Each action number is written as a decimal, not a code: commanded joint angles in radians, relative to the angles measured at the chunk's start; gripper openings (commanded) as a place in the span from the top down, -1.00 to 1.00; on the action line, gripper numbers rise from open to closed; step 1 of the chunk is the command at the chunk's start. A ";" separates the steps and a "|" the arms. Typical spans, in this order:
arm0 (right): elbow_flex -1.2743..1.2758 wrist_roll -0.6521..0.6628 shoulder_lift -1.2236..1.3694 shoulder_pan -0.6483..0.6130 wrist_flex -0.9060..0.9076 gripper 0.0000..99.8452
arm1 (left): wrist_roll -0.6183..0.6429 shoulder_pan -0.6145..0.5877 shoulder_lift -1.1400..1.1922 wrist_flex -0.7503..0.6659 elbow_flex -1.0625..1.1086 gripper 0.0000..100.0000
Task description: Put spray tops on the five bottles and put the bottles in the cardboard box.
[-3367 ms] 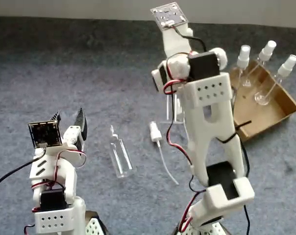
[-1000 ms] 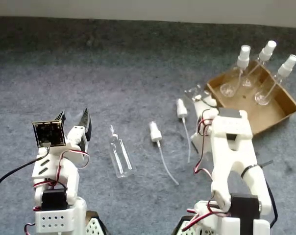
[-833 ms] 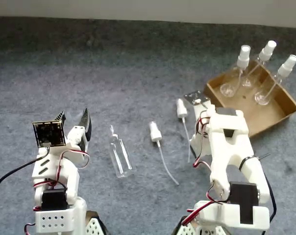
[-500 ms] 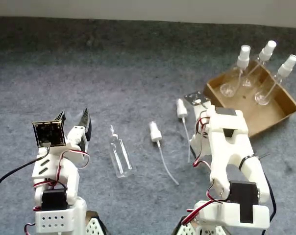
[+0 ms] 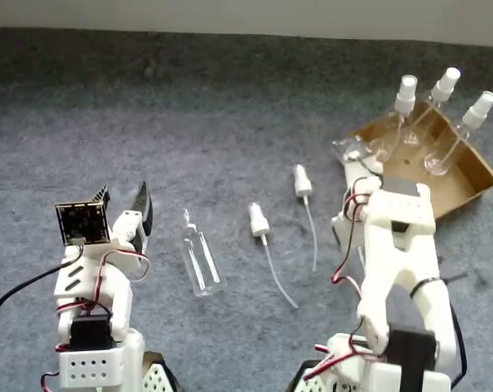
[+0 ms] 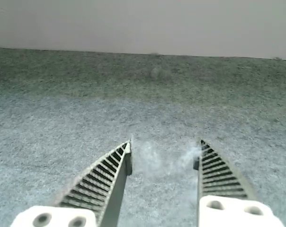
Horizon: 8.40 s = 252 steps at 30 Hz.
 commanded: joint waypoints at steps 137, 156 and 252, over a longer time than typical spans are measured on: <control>0.932 -0.373 -1.446 -0.140 -0.504 0.58 | 0.462 0.647 2.307 0.735 -1.813 0.67; 0.932 -0.373 -1.446 -0.140 -0.504 0.58 | 0.456 0.677 2.310 0.726 -1.821 0.77; 1.003 -0.269 -1.435 -0.559 -0.410 0.58 | -0.058 0.440 0.433 0.080 -0.835 0.99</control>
